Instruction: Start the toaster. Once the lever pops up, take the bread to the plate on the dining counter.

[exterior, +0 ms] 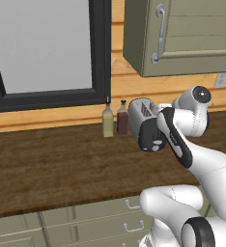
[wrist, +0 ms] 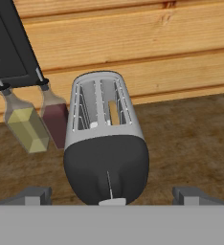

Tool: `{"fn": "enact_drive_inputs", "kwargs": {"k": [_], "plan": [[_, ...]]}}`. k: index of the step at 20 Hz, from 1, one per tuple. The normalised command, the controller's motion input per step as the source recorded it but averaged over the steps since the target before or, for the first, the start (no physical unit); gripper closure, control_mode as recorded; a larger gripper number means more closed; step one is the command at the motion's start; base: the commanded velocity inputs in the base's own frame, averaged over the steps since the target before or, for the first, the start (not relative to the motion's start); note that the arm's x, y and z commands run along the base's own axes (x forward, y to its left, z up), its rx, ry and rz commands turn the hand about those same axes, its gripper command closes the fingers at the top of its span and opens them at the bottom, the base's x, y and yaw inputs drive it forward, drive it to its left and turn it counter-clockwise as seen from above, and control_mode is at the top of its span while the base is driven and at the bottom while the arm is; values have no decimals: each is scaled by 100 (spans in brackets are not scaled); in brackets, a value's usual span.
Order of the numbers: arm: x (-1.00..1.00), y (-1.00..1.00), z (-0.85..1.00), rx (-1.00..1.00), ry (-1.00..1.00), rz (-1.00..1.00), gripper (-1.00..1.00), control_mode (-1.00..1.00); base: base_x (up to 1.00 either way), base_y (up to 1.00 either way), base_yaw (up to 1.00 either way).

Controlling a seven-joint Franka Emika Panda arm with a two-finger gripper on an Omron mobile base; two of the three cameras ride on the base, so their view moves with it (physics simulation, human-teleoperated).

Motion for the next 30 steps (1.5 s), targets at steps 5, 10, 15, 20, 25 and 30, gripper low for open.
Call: {"fn": "enact_drive_inputs", "kwargs": {"k": [5,10,15,20,25,30], "plan": [[0,0,0,0,0,0,-100,-100,0,0,0],[0,0,0,0,0,0,-100,-100,0,0,0],[0,0,0,0,0,0,-100,-100,0,0,0],[0,0,0,0,0,0,-100,-100,0,0,0],[0,0,0,0,0,0,-100,-100,0,0,0],[0,0,0,0,0,0,-100,-100,0,0,0]]}}
